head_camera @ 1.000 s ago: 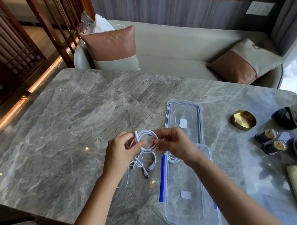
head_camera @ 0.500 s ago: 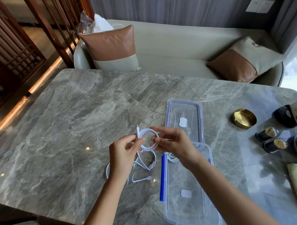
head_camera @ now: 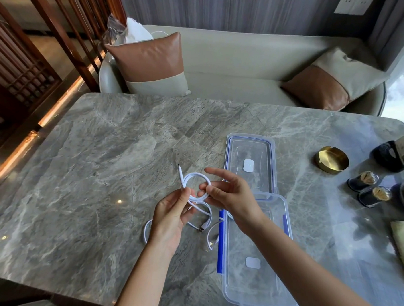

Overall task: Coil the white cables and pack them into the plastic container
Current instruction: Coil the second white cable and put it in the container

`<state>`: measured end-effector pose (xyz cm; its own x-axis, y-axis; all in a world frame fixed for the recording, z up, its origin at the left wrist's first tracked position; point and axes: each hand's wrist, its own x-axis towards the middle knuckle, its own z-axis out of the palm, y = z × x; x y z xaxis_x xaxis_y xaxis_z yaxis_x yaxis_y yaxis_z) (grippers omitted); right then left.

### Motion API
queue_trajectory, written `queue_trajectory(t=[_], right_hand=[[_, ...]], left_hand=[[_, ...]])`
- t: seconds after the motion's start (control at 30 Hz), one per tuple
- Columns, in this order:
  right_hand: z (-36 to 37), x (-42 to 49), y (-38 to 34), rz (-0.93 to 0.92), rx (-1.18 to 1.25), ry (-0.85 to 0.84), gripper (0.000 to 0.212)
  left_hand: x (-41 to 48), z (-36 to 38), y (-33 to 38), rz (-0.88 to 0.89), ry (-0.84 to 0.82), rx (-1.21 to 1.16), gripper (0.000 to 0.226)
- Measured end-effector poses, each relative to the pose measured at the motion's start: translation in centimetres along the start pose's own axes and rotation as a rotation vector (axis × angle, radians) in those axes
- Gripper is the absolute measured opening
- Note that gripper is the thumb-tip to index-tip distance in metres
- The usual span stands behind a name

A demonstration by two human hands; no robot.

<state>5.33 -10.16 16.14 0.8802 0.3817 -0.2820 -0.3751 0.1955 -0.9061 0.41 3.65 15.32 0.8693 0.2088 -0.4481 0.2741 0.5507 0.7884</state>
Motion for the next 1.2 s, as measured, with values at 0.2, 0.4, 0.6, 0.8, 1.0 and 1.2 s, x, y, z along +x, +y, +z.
queue_trajectory(t=[0.2, 0.4, 0.6, 0.8, 1.0, 1.2], right_hand=[[0.4, 0.2, -0.3, -0.152, -0.145, 0.161, 0.003], [1.2, -1.2, 0.6, 0.203, -0.265, -0.148, 0.044], [2.4, 0.0, 1.4, 0.007, 0.021, 0.225, 0.026], [1.0, 0.9, 0.8, -0.250, -0.341, 0.190, 0.022], [-0.3, 1.1, 0.3, -0.345, -0.697, -0.008, 0.028], [-0.4, 1.5, -0.5, -0.364, -0.780, -0.067, 0.021]], left_hand=[[0.4, 0.0, 0.2, 0.166, 0.125, 0.031, 0.011], [0.6, 0.2, 0.9, 0.286, 0.139, 0.062, 0.014], [0.6, 0.1, 0.0, 0.304, 0.138, 0.239, 0.012], [0.7, -1.2, 0.2, 0.260, 0.105, 0.359, 0.014], [1.2, -2.0, 1.2, 0.302, 0.060, 0.565, 0.019], [1.7, -2.2, 2.1, 0.396, 0.011, 0.792, 0.021]])
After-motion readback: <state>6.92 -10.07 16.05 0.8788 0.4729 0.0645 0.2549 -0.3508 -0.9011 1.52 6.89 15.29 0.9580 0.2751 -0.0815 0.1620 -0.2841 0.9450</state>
